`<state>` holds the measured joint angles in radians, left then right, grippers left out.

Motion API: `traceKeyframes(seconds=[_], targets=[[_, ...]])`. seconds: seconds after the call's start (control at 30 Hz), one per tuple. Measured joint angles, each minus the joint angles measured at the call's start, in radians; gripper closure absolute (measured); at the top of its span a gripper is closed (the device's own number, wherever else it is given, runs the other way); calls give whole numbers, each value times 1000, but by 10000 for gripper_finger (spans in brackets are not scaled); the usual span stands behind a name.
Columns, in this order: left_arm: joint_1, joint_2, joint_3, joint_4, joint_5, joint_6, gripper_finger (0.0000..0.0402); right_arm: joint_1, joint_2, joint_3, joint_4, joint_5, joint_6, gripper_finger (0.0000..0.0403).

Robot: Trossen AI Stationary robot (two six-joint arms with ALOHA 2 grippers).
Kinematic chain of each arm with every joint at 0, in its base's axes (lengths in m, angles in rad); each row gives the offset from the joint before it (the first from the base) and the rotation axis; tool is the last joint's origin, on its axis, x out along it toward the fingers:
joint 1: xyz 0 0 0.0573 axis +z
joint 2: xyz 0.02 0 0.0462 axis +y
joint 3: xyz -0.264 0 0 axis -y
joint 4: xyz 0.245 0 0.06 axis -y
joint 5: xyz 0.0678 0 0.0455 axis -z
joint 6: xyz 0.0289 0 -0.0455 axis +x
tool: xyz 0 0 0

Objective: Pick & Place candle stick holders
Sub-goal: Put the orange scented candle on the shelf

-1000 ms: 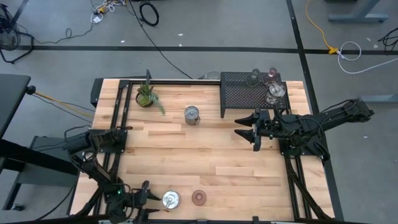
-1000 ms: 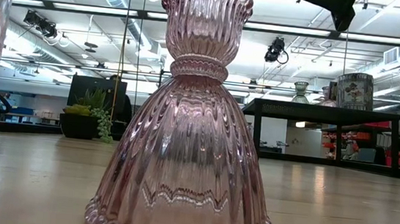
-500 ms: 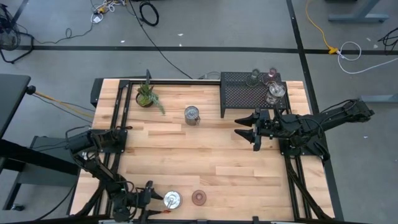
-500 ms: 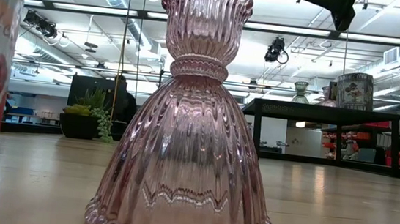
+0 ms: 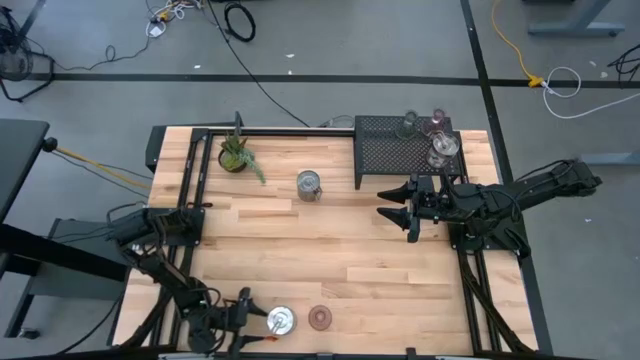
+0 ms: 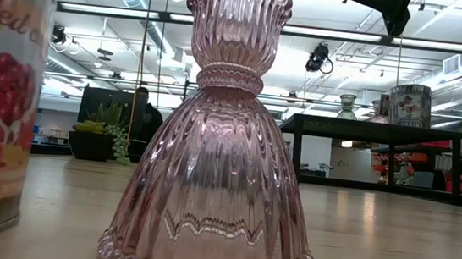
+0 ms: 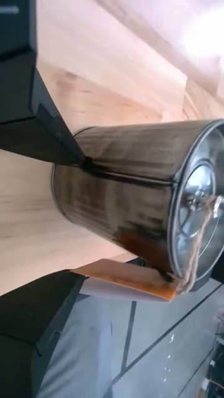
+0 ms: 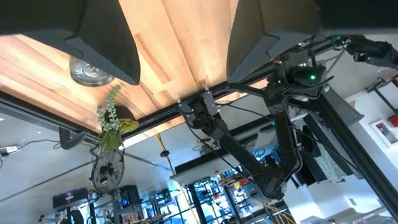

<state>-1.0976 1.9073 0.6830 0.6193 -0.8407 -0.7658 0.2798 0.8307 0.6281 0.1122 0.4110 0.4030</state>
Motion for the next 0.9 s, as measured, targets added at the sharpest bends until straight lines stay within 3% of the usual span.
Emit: traceKeyframes(seconds=[0.43, 0.63, 0.9], targets=[[54, -4, 0, 12, 12, 51, 103, 0, 0, 0, -1, 0, 4, 163], [84, -5, 2, 142, 16, 201, 90, 0, 0, 0, -1, -2, 0, 163], [142, -5, 0, 169, 107, 213, 79, 0, 0, 0, -1, -11, 0, 163]])
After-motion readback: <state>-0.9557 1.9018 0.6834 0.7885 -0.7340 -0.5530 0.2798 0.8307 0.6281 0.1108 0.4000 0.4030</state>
